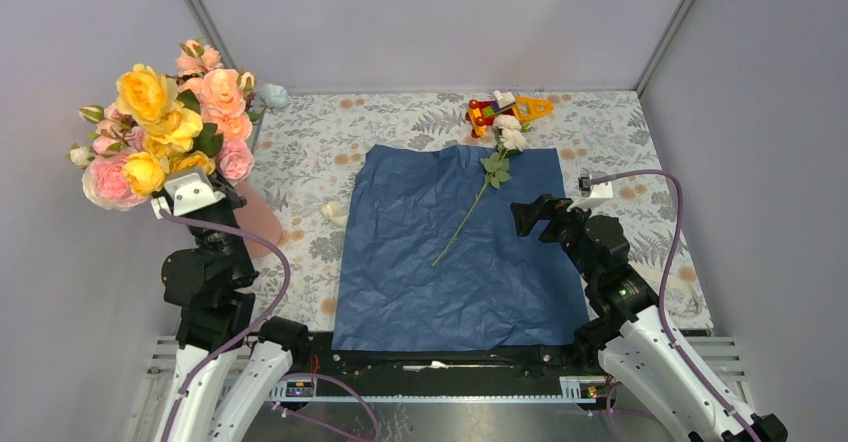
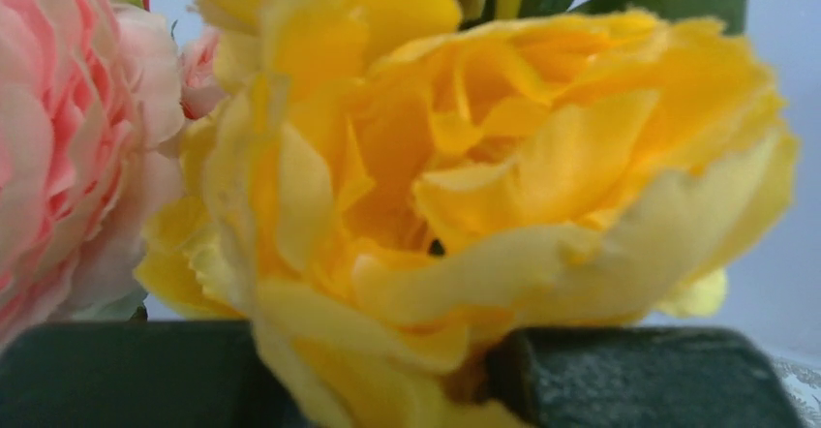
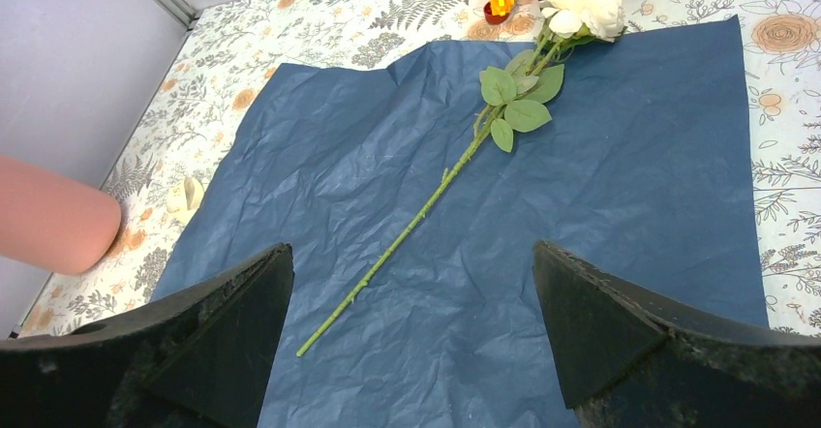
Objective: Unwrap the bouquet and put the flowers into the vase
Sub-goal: Insert the fake flower into the vase.
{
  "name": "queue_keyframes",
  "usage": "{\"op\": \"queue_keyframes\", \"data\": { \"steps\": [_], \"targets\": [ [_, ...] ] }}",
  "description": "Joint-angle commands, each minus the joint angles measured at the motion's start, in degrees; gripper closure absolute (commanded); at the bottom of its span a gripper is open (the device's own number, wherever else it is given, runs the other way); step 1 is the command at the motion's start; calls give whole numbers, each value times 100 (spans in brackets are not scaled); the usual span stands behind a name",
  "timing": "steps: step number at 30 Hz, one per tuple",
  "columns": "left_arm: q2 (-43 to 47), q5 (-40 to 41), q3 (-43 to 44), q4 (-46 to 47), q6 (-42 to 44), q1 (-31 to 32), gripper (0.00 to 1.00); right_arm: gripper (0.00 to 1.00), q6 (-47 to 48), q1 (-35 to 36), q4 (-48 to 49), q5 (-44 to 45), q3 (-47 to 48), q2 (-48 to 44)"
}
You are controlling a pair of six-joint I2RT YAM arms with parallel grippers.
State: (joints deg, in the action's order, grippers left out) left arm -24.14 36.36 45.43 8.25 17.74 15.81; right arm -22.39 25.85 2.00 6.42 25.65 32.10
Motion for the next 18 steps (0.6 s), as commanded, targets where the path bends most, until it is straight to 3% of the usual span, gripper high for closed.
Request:
{"op": "queue_keyframes", "data": {
  "steps": [1,11,18],
  "targets": [
    [-69,198,188,-812,-169,-43,79,0,36,-28,214,-131,17,12],
    [32,-7,355,-1179,-216,-43,58,0,43,-27,222,-193,-3,51],
    [217,-576,589,-1603,-297,-36,45,0,26,-27,270,-237,-16,86]
  ]
}}
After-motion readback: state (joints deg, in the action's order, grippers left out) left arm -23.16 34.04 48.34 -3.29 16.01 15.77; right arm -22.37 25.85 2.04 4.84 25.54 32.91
